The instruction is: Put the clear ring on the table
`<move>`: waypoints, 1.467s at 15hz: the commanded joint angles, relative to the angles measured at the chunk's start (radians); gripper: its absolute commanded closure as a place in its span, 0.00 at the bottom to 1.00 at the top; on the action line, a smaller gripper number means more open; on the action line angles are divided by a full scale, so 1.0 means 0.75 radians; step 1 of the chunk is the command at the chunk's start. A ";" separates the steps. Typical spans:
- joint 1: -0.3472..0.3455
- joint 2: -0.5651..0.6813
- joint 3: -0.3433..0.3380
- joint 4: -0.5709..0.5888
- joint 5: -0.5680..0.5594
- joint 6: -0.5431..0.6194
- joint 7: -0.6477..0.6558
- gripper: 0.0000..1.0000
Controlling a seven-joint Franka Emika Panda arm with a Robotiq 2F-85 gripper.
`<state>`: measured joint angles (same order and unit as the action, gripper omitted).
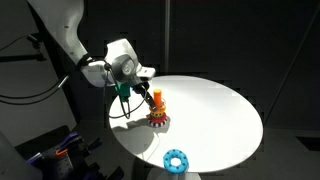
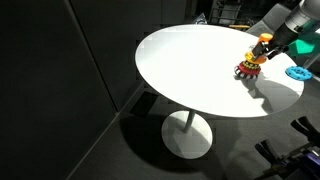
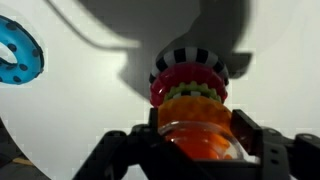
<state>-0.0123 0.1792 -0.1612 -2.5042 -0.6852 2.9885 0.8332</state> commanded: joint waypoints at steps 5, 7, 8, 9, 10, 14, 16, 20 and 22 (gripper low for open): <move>0.016 -0.023 -0.020 0.012 -0.033 -0.006 0.041 0.93; 0.012 -0.027 -0.015 0.009 -0.024 -0.008 0.034 0.98; 0.012 -0.027 -0.016 0.011 -0.025 -0.009 0.035 0.76; 0.013 -0.027 -0.018 0.012 -0.028 -0.010 0.037 0.71; 0.014 -0.028 -0.021 0.013 -0.034 -0.010 0.039 0.71; 0.015 -0.043 -0.025 0.019 -0.042 -0.019 0.037 0.42; 0.013 -0.051 -0.023 0.026 -0.033 -0.031 0.032 0.25; 0.016 -0.063 -0.028 0.047 -0.035 -0.067 0.041 0.00; 0.016 -0.066 -0.030 0.055 -0.035 -0.076 0.044 0.00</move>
<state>-0.0123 0.1510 -0.1703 -2.4780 -0.6852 2.9720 0.8365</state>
